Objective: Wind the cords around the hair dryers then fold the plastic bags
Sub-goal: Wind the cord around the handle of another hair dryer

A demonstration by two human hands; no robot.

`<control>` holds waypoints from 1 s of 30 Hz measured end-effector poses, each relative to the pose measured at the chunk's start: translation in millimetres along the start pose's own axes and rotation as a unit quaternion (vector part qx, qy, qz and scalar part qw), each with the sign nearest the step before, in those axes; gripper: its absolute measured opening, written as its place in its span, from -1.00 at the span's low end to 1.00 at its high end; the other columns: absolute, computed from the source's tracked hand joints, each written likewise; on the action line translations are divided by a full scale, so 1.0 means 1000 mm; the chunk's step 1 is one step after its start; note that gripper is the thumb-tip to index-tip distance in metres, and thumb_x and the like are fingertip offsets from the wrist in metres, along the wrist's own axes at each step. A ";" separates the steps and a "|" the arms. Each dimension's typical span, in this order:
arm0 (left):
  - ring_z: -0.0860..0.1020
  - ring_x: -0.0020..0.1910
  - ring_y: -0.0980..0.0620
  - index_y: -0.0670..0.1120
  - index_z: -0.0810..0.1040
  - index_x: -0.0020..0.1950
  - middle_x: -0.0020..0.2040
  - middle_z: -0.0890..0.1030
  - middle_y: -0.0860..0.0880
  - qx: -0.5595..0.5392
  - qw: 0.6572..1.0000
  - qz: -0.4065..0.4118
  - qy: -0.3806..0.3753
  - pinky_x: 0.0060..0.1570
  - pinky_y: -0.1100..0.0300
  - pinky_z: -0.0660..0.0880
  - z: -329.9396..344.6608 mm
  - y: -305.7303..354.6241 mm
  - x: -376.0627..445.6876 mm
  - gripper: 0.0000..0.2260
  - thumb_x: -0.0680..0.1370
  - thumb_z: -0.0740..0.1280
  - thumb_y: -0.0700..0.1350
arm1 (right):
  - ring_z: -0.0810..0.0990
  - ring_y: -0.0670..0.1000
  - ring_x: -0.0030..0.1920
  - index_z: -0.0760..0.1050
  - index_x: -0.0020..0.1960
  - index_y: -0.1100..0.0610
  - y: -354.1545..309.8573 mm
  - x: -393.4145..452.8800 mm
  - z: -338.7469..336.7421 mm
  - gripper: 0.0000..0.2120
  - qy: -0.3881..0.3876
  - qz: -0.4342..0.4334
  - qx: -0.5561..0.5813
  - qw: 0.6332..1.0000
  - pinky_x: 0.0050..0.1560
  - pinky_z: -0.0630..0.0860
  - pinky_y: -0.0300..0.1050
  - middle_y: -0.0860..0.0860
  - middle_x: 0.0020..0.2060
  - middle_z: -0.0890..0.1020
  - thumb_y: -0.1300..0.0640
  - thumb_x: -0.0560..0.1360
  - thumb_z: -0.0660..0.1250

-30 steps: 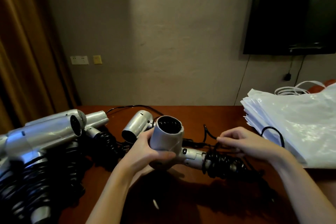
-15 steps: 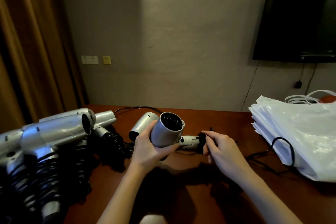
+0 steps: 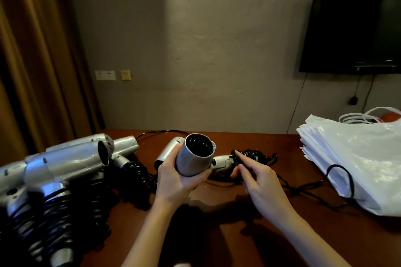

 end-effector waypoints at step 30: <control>0.68 -0.23 -0.01 -0.12 0.55 0.06 -0.22 0.70 -0.04 -0.191 0.961 -0.200 0.016 -0.31 0.10 0.61 0.002 -0.016 -0.001 -0.39 0.08 0.49 0.10 | 0.63 -0.09 -0.15 0.64 -0.08 0.09 0.030 -0.010 -0.007 -0.75 -0.275 0.187 0.185 0.925 -0.14 0.53 -0.24 -0.05 -0.27 0.65 -0.06 0.41 0.35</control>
Point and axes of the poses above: each hand's wrist, its own x-axis towards the middle knuckle, its own z-axis out of the palm, y = z × x, the point moved 4 cm from there along x, towards the middle knuckle
